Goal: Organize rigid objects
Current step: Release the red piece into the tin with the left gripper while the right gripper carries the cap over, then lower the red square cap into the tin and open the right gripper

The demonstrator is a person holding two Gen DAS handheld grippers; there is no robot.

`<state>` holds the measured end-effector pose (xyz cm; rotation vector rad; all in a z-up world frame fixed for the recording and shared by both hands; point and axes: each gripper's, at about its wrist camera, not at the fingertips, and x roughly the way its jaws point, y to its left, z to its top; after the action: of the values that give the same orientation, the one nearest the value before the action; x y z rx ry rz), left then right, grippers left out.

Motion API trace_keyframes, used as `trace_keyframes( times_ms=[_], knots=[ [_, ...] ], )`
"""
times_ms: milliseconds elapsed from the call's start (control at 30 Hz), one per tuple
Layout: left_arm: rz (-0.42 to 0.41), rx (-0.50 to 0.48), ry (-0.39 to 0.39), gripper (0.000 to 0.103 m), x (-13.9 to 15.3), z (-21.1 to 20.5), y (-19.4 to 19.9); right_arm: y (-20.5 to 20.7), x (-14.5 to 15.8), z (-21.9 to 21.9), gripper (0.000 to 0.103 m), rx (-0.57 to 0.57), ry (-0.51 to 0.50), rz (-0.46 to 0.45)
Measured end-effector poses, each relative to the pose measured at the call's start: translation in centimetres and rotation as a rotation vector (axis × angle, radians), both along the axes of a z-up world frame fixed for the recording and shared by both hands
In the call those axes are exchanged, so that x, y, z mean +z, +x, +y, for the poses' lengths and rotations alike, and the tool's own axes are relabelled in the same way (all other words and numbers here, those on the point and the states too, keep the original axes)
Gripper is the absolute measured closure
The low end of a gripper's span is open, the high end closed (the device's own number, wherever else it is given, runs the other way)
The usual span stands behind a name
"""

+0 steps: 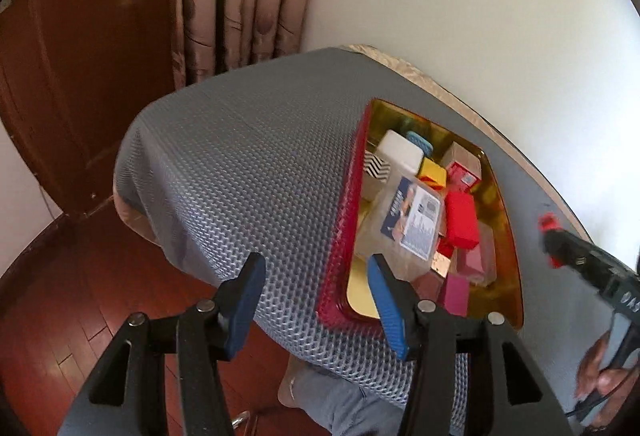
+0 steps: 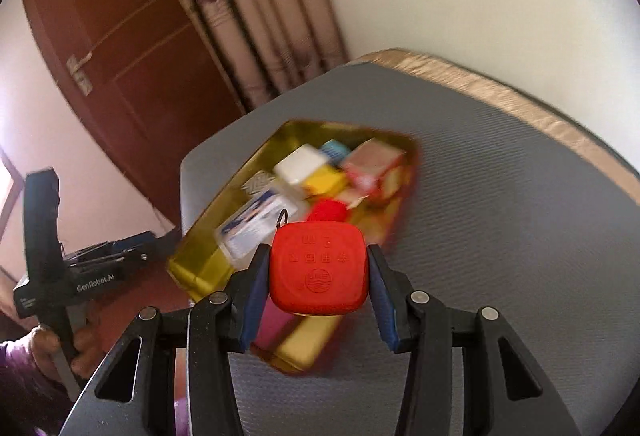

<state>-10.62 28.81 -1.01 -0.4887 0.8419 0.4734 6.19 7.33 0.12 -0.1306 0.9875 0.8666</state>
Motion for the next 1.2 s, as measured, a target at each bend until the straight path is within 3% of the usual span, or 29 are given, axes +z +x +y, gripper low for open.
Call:
trace_keyframes(
  times_ms=[167, 500, 667, 767, 933, 1033, 1200],
  knots=[
    [0.024, -0.055, 0.055, 0.049, 0.1, -1.0, 0.6, -0.7, -1.8, 2.7, 0.06, 0.018, -0.041, 0.01],
    [0.028, -0.091, 0.045, 0.049, 0.1, -1.5, 1.0, -1.0, -3.4, 4.1, 0.059, 0.003, -0.09, 0.015],
    [0.028, -0.09, 0.074, 0.049, 0.2, -1.9, 1.0, -1.2, -2.3, 3.4, 0.057, -0.046, -0.075, -0.02],
    [0.017, -0.097, 0.101, 0.049, 0.5, -2.4, 0.9, -1.8, -0.6, 2.7, 0.041, -0.091, -0.045, -0.07],
    [-0.018, -0.105, 0.179, 0.049, 1.6, -3.3, 0.5, -4.3, 2.9, 2.3, 0.013, -0.174, -0.04, -0.261],
    [-0.043, -0.107, 0.208, 0.049, 2.1, -3.7, 0.2, -5.9, 4.2, 2.0, 0.003, -0.231, -0.04, -0.361],
    [-0.073, -0.112, 0.239, 0.049, 2.8, -4.1, -0.1, -8.2, 5.2, 1.2, 0.0, -0.314, -0.024, -0.457]
  ],
)
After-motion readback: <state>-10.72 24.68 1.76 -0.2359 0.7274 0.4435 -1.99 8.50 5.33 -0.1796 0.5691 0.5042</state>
